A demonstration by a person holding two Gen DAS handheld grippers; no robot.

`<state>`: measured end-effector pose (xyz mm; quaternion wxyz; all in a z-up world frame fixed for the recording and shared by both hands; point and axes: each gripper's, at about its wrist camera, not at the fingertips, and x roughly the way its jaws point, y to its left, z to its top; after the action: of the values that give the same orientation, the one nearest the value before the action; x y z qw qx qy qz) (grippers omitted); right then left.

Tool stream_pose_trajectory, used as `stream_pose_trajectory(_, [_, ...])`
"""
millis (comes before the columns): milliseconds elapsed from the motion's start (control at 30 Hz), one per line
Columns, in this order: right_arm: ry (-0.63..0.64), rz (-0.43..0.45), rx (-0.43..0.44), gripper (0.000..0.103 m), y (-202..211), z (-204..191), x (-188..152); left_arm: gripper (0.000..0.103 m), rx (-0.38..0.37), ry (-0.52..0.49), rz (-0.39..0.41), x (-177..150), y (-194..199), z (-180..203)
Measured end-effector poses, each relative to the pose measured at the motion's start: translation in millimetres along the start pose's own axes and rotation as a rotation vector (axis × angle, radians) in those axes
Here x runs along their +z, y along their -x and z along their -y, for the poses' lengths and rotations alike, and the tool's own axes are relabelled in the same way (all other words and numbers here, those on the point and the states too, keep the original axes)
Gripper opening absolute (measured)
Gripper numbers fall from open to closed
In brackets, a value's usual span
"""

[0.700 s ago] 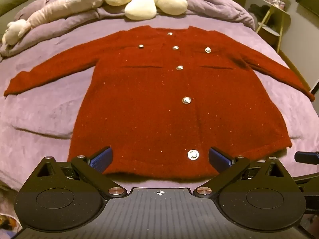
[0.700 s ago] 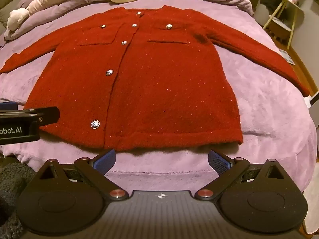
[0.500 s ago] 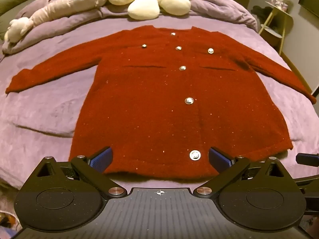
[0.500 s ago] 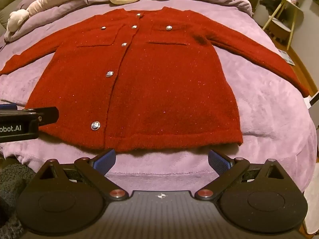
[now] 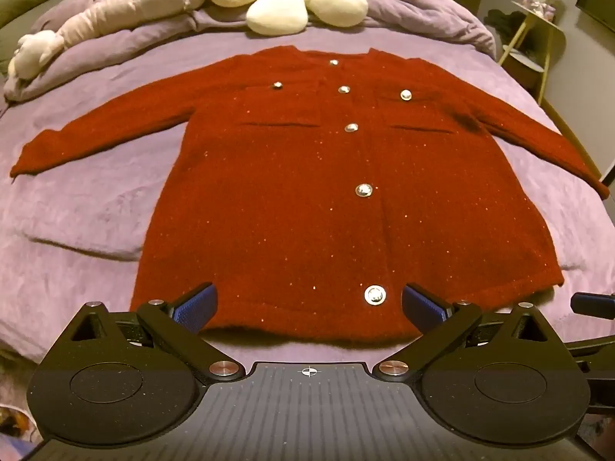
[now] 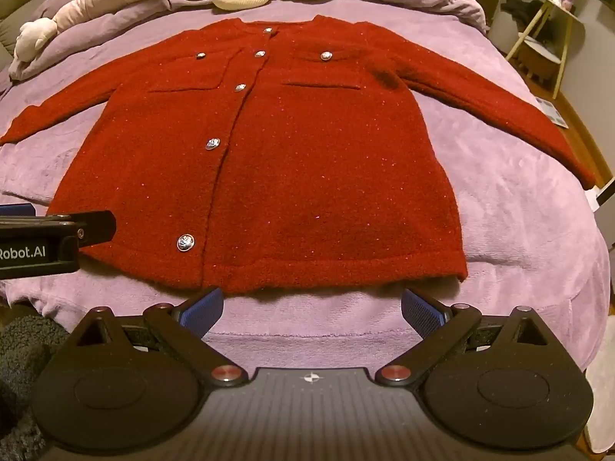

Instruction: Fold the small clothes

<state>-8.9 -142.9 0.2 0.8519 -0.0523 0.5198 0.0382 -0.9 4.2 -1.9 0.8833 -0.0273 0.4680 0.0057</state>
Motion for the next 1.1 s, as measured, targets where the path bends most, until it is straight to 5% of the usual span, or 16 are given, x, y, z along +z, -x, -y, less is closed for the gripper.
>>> stream_pose_trajectory(1100, [0.004,0.013,0.008,0.099,5.5,-1.4,1.3,0.103,0.006,0.010,-0.016,-2.8,0.7,-0.6])
